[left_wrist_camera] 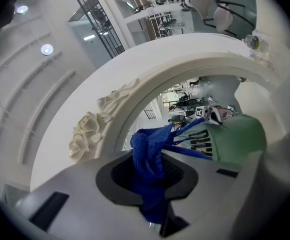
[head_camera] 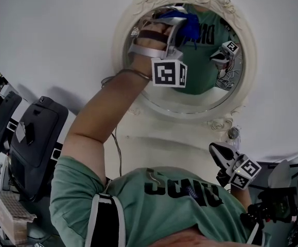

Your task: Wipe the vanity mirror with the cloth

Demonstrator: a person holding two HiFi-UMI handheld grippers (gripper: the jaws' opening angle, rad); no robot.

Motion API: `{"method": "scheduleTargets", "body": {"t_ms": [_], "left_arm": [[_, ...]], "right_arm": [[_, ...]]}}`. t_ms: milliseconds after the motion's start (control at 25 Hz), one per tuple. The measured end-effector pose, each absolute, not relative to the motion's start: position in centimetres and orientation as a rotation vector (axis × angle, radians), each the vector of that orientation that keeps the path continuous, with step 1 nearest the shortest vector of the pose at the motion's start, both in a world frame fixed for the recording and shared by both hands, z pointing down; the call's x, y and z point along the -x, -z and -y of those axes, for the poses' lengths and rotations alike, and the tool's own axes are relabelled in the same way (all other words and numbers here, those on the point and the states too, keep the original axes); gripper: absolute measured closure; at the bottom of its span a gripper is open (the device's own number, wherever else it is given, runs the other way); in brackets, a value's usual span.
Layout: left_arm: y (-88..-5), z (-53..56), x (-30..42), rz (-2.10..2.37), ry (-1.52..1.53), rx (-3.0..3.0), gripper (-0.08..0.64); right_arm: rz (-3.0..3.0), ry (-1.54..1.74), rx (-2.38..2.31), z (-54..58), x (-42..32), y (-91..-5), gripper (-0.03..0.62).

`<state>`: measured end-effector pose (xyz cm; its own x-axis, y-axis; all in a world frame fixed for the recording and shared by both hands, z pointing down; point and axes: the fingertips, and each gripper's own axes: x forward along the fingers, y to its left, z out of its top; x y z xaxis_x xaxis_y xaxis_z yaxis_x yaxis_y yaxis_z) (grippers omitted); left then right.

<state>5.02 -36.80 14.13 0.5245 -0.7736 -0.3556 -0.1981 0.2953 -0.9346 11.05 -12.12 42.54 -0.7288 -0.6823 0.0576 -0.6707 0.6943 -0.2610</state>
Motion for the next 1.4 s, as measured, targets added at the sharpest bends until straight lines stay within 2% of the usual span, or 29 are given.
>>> {"method": "scheduleTargets", "body": {"t_ms": [600, 800, 1000, 1240, 1400], "left_arm": [[-51.4, 36.1, -6.3, -0.61, 0.885, 1.33, 0.482], [-62.5, 35.4, -5.8, -0.489, 0.994, 1.528, 0.48], [-62.4, 36.0, -4.2, -0.491, 1.092, 1.418, 0.483], [-63.5, 35.5, -4.2, -0.462, 1.209, 1.625, 0.482], [-54.7, 34.7, -4.9, -0.612, 1.039, 1.786, 0.479]], "right_arm": [[-2.854, 0.472, 1.19, 11.8, -11.9, -43.6, 0.588], [-2.855, 0.495, 1.191, 11.6, -11.8, -43.9, 0.588], [-2.852, 0.506, 1.197, 11.7, -11.8, -44.1, 0.588], [-2.868, 0.46, 1.163, 12.1, -11.0, -43.4, 0.588], [-2.854, 0.448, 1.176, 11.9, -11.6, -43.2, 0.588]]}}
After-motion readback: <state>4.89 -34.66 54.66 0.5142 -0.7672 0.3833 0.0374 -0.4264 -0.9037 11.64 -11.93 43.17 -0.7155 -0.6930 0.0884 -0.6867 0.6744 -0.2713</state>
